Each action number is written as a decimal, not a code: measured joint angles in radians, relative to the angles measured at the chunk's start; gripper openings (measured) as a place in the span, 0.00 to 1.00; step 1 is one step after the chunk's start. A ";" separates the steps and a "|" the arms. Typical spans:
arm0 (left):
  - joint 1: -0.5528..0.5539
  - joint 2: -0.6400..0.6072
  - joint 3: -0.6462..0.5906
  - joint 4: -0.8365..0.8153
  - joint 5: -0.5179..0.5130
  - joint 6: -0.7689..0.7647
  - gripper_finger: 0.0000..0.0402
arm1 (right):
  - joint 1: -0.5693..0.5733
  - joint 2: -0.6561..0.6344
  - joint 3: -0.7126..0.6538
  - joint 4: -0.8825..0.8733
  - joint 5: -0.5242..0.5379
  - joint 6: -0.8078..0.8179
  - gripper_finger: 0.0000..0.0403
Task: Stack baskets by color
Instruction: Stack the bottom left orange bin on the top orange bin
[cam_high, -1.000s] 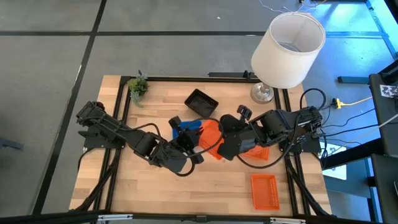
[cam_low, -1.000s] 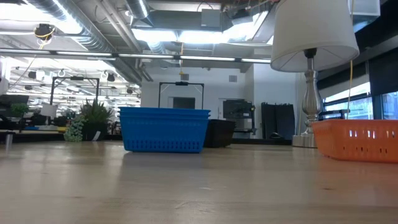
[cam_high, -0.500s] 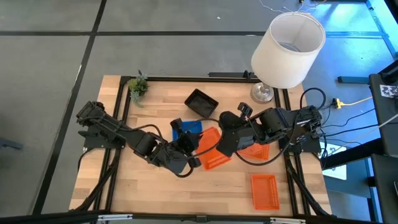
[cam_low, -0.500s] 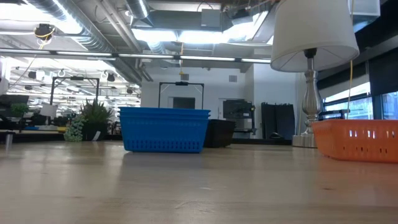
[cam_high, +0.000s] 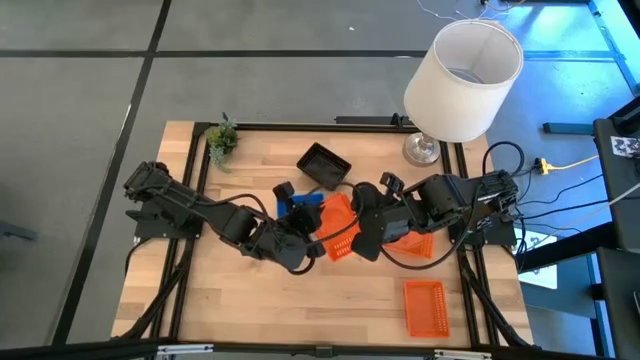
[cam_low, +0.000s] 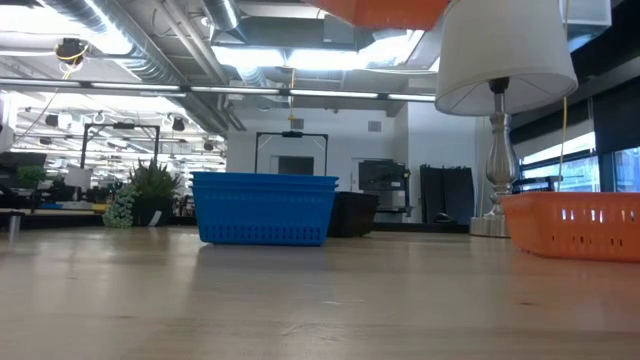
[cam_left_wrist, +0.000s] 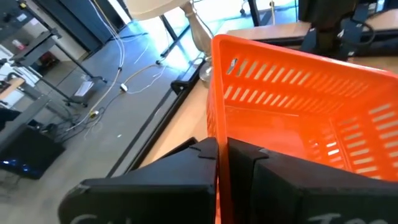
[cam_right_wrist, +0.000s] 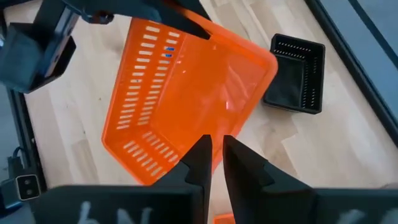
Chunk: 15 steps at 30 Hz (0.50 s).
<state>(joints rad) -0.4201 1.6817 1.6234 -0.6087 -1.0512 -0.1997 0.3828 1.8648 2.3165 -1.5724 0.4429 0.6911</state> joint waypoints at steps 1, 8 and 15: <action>0.000 0.000 0.000 -0.012 0.000 0.000 0.00 | -0.003 0.000 0.000 0.000 0.000 -0.013 0.11; 0.003 0.000 0.000 -0.039 -0.001 -0.003 0.00 | -0.037 0.007 0.000 0.002 -0.054 -0.044 0.13; 0.008 0.000 0.000 -0.040 -0.001 -0.003 0.00 | -0.054 0.008 0.000 0.002 -0.054 -0.044 0.06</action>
<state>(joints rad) -0.4126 1.6817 1.6234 -0.6491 -1.0525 -0.2026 0.3291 1.8732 2.3165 -1.5700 0.3886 0.6468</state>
